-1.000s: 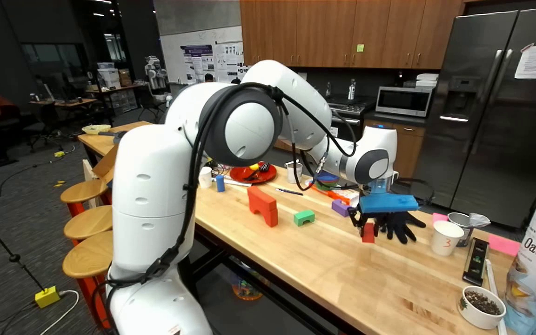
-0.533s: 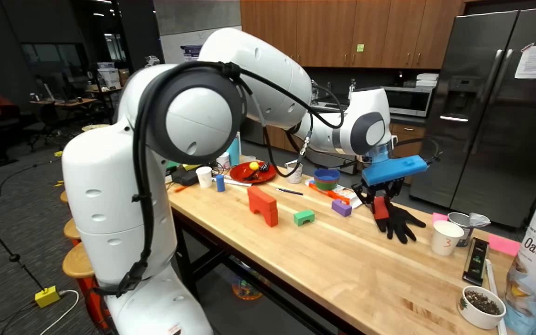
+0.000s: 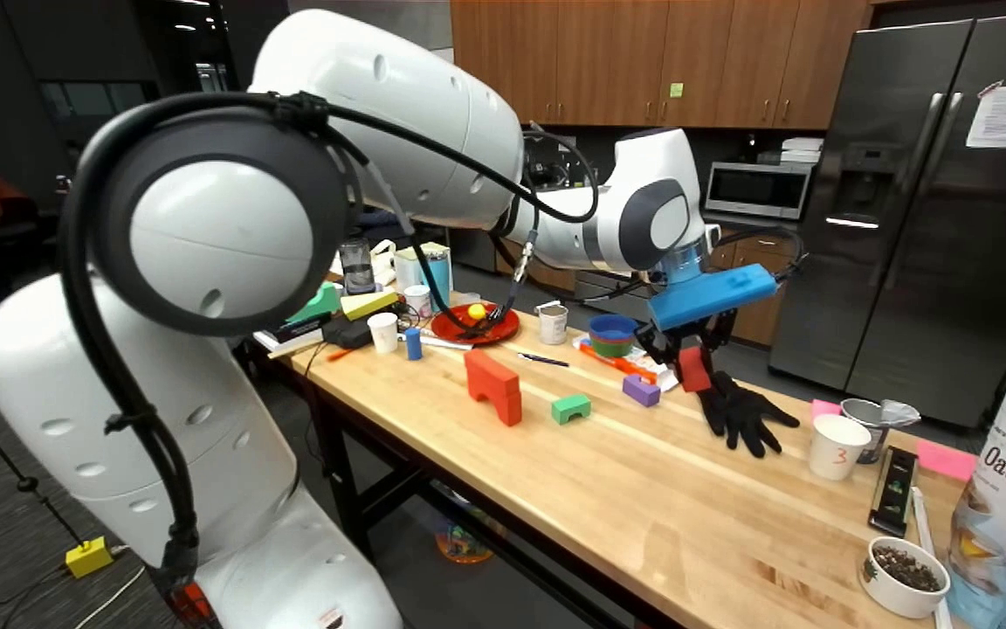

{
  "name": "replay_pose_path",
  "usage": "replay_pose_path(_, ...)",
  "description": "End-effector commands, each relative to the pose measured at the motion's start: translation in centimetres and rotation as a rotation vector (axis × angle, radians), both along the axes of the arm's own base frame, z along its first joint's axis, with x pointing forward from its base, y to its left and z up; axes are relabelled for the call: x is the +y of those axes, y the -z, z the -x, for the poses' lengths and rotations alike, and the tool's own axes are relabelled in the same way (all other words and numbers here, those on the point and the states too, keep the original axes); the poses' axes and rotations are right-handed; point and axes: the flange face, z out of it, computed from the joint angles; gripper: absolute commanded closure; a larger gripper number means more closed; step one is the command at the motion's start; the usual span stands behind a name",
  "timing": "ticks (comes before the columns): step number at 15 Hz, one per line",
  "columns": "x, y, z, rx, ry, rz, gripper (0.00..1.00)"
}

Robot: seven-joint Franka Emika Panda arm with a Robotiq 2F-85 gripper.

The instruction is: Put the right orange block on the left orange block

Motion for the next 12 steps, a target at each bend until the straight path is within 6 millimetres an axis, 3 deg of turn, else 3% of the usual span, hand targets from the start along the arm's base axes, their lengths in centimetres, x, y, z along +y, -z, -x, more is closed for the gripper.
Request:
replay_pose_path(1,2.2,-1.9,3.6,-0.042,0.0,0.049,0.84)
replay_pose_path(6,5.1,-3.7,6.4,-0.073,-0.037,0.12,0.84)
replay_pose_path(12,7.4,-3.7,7.3,-0.104,-0.155,0.124,0.84)
